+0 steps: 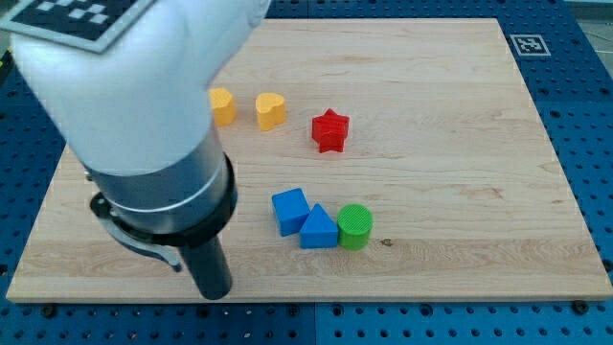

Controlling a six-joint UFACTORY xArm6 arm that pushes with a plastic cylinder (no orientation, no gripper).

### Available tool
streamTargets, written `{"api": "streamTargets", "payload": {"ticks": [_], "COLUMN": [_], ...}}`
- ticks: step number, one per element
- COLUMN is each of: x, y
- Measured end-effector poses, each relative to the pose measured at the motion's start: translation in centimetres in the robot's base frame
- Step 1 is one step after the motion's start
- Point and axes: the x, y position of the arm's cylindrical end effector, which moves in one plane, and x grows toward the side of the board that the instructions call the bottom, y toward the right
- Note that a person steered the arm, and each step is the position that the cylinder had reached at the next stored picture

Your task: Push the green circle to the top right to the blue triangle

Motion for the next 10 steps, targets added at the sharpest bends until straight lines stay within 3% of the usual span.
{"api": "streamTargets", "payload": {"ticks": [5,10], "x": [-0.1,-5.1], "y": [13.2,14.9]}}
